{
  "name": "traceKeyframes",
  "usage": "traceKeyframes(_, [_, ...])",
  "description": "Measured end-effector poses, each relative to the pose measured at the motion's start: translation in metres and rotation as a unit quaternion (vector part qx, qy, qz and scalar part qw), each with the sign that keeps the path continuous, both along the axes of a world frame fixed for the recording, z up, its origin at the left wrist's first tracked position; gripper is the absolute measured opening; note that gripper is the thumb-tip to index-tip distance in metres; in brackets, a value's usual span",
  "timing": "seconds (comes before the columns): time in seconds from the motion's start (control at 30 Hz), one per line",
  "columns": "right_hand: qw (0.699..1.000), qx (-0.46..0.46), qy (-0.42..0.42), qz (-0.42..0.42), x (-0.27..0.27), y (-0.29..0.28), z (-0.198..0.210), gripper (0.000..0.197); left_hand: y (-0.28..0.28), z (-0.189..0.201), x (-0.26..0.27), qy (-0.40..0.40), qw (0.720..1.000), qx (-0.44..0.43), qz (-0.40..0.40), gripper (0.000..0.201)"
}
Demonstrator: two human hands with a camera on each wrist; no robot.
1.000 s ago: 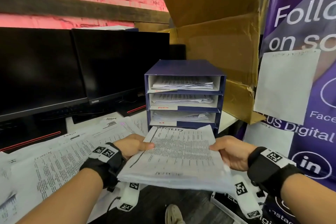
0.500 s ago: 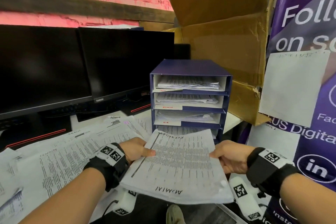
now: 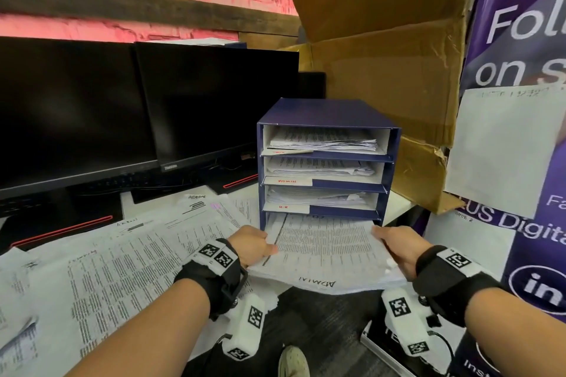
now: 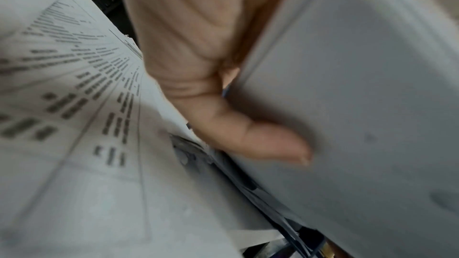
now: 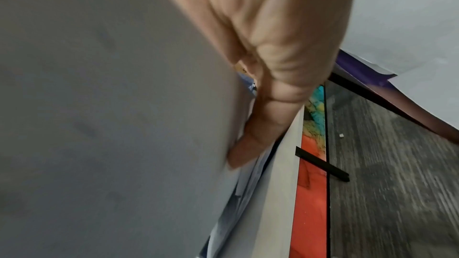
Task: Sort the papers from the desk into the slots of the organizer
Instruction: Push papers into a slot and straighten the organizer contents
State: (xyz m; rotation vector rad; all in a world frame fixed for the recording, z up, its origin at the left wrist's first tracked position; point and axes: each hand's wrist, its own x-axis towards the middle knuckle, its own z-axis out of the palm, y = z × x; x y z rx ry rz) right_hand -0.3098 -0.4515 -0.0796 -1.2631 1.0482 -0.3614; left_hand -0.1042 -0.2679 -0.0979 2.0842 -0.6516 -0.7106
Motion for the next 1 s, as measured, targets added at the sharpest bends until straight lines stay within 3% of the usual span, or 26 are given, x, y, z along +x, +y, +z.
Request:
traceKeyframes(0.07, [0.999,0.009,-0.007,0.049,0.003,0.004,0.0,0.031,-0.002,0.0,0.004,-0.007,0.999,-0.001,0.032,0.049])
traceKeyframes(0.13, [0.991,-0.043,0.05,0.118,0.0,0.009,0.003,0.027,-0.006,0.001,0.007,-0.001,0.998,-0.02,0.062,0.049])
traceKeyframes(0.27, [0.973,-0.027,0.047,0.225,-0.014,0.007,0.005,0.025,-0.016,0.002,0.009,-0.042,0.994,-0.044,0.086,0.027])
traceKeyframes(0.37, [0.985,-0.029,0.016,0.167,-0.009,-0.002,-0.004,0.018,-0.023,0.003,0.009,-0.036,0.991,-0.068,0.109,0.021])
traceKeyframes(0.47, [0.998,-0.02,-0.036,0.044,0.01,-0.008,-0.011,0.012,-0.027,0.004,0.005,0.036,0.99,-0.093,0.097,0.022])
traceKeyframes(0.6, [0.991,0.033,-0.122,-0.049,0.036,-0.014,-0.019,0.015,-0.026,0.004,0.007,0.079,0.99,-0.09,0.078,0.023])
traceKeyframes(0.7, [0.992,0.023,-0.121,-0.02,0.047,-0.013,-0.024,0.012,-0.028,0.001,0.017,0.074,0.99,-0.085,0.08,0.027])
traceKeyframes(0.87, [0.996,-0.054,-0.03,0.061,0.05,-0.015,-0.034,0.037,-0.038,0.001,0.018,0.062,0.997,-0.034,0.032,0.031])
traceKeyframes(1.0, [0.981,-0.12,0.05,0.141,0.05,-0.019,-0.038,0.058,-0.049,0.003,0.014,0.049,0.999,-0.004,0.006,0.033])
